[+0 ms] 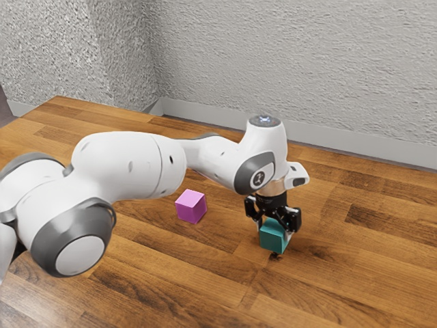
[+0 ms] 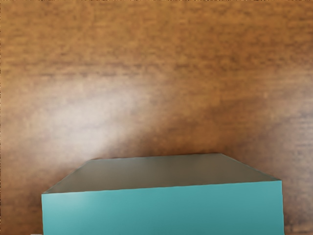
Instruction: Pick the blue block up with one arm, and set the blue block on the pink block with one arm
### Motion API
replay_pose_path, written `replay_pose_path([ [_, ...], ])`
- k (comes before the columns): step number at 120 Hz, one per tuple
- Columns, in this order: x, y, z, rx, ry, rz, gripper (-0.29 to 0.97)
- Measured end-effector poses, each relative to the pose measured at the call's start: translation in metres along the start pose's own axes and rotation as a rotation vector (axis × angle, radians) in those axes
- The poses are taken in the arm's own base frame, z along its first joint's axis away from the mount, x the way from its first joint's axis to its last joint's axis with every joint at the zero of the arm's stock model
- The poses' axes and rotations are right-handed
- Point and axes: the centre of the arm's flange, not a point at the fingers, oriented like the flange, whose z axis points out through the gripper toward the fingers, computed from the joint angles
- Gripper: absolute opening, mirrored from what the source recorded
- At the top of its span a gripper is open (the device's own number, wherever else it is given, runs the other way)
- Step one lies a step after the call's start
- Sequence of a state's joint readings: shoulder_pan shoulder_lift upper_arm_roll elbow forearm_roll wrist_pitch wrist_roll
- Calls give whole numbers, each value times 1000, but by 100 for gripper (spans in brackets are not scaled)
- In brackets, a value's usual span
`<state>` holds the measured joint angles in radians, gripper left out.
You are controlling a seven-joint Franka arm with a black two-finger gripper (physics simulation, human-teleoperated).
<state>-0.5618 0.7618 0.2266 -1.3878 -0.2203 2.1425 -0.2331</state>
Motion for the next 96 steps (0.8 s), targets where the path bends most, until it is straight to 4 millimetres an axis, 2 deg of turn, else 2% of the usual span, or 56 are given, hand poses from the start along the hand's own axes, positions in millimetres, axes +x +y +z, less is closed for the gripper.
replay_pose_path([
  [22, 0, -2, 5, 6, -6, -4, 40],
  [37, 1, -4, -1, 9, 1, -7, 36],
  [45, 1, -9, -10, 17, 10, -9, 35],
  [48, 3, -15, -23, 17, 19, -17, 34],
  [54, 2, -38, -56, 8, 33, -37, 34],
  [63, -10, -106, -119, -14, 61, -94, 34],
  [72, -24, -168, -157, -1, 83, -150, 35],
  [79, -32, -209, -164, 15, 80, -185, 35],
  [84, -34, -229, -165, 24, 76, -197, 35],
  [96, -35, -245, -152, 32, 48, -162, 35],
])
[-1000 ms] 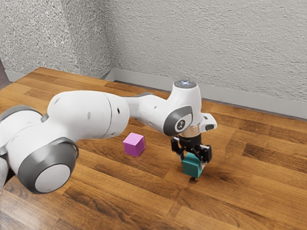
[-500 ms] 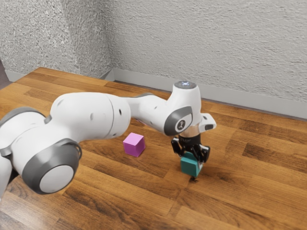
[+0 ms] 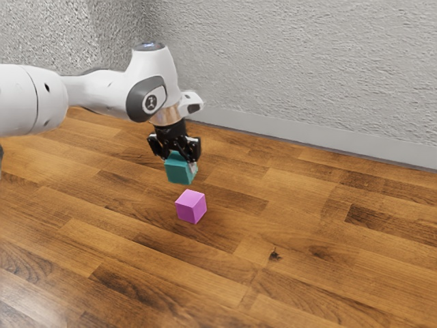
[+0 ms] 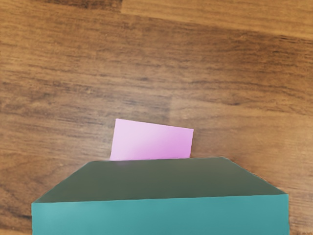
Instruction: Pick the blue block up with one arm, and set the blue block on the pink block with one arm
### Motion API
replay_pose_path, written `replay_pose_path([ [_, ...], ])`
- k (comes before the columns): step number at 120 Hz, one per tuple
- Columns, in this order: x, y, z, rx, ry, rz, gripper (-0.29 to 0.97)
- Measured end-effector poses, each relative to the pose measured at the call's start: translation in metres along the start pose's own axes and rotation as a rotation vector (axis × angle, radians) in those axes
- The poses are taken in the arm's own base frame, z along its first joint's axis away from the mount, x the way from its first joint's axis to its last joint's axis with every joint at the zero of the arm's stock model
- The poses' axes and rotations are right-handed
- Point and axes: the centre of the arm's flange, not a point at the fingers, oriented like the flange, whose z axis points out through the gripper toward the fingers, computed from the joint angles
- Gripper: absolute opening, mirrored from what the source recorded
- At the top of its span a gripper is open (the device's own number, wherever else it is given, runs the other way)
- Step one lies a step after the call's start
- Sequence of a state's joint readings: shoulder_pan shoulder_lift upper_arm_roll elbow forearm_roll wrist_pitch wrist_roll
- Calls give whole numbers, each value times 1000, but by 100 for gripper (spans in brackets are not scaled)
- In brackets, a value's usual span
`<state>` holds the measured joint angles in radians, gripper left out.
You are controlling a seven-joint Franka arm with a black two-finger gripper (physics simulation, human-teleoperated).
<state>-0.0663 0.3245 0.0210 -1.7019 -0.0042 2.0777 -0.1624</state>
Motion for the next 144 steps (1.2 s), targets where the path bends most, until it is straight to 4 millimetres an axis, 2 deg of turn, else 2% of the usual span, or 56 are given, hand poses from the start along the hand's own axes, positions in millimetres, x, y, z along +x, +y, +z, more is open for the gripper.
replay_pose_path([
  [15, 2, -9, 19, 14, -29, 44, 35],
  [31, 2, -2, 32, 16, -49, 97, 35],
  [54, 0, 4, 33, 12, -55, 143, 35],
  [81, -1, 6, 42, 3, -77, 152, 35],
  [101, -3, -4, 38, 3, -74, 142, 35],
  [115, -1, -14, 46, 4, -80, 133, 35],
  [144, 6, -12, 57, 2, -78, 143, 35],
])
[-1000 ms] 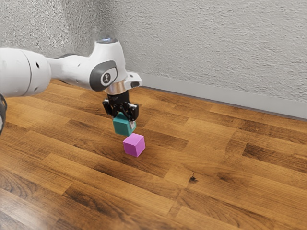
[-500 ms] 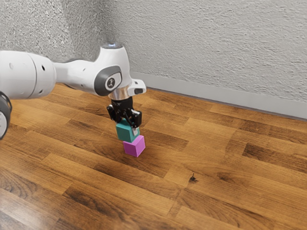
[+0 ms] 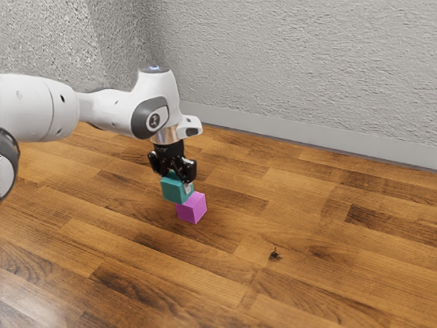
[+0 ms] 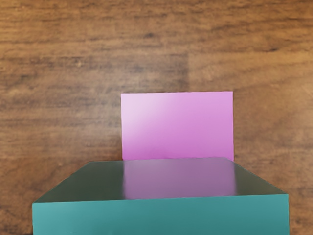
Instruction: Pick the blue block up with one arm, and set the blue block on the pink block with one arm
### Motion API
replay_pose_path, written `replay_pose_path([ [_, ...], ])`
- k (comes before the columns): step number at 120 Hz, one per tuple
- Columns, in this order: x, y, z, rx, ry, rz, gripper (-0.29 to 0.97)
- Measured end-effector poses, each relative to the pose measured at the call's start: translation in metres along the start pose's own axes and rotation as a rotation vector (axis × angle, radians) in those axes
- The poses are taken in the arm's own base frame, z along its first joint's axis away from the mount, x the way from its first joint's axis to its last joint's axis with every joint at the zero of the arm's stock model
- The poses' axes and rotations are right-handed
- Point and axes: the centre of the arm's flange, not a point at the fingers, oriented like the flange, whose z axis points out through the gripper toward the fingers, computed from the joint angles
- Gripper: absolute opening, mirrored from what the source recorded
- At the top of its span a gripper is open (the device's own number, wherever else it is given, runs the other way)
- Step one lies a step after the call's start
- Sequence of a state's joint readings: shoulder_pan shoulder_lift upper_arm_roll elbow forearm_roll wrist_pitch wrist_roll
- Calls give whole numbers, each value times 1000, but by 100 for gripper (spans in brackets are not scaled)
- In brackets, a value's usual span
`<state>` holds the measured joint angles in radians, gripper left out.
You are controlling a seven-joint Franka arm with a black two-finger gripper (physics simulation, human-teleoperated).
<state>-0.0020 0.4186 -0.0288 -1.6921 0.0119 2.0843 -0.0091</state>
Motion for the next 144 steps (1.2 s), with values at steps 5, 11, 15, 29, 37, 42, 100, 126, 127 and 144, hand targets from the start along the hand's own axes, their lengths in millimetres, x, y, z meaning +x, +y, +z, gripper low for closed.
replay_pose_path([
  [5, 2, 2, 1, -1, 3, 4, 35],
  [11, 4, 4, 3, -1, 5, 9, 35],
  [15, 5, 5, 3, -2, 7, 11, 35],
  [29, 11, 8, 5, -1, 16, 19, 35],
  [37, 14, 8, 6, 0, 18, 22, 35],
  [42, 14, 8, 7, 0, 19, 23, 35],
  [100, 16, 11, 3, -9, 27, 36, 55],
  [126, -31, 6, -164, -21, 198, 26, 62],
  [127, -37, 5, -178, -22, 212, 24, 62],
  [144, -111, -31, -301, -23, 280, -36, 64],
])
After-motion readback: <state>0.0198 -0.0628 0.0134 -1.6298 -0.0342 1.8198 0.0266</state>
